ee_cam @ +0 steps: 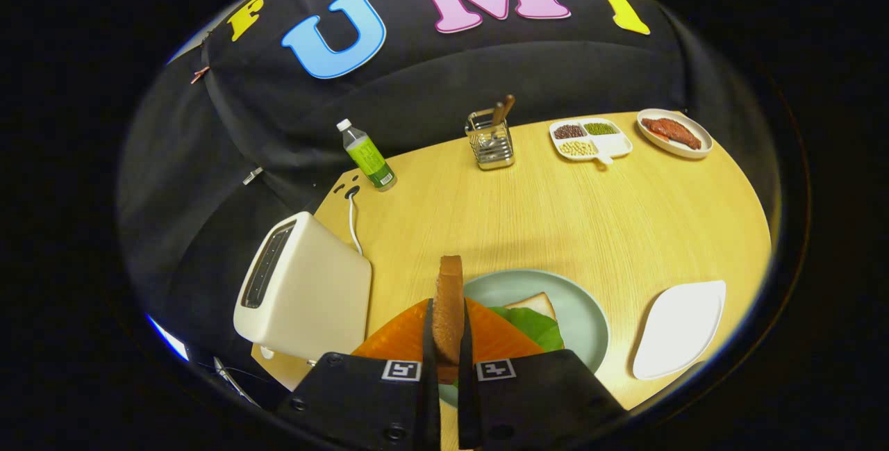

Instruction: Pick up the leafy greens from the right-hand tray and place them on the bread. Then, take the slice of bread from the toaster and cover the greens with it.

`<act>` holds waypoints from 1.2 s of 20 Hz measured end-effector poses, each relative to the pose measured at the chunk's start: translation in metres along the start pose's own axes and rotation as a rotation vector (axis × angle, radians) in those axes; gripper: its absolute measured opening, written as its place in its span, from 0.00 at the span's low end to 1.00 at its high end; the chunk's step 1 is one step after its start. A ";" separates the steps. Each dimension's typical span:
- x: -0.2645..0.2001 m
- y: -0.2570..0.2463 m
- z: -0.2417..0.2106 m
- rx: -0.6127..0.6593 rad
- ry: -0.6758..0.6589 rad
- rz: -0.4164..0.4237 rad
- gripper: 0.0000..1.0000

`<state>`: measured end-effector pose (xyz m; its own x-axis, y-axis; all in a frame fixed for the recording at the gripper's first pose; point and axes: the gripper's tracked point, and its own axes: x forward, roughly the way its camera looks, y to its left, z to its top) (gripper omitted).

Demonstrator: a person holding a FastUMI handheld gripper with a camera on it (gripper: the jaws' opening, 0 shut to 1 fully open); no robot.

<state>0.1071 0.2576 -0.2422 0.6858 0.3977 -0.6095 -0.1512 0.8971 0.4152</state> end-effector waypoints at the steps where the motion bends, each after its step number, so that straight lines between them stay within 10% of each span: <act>1: 0.000 -0.005 -0.004 0.008 0.004 -0.006 0.14; 9: 0.004 -0.056 -0.009 0.070 0.012 -0.108 0.21; 20: -0.008 -0.102 -0.009 0.052 -0.025 -0.217 0.95; 24: -0.035 -0.102 0.007 0.055 -0.071 -0.218 0.99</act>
<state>0.1032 0.1505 -0.2588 0.7467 0.1796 -0.6404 0.0436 0.9476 0.3166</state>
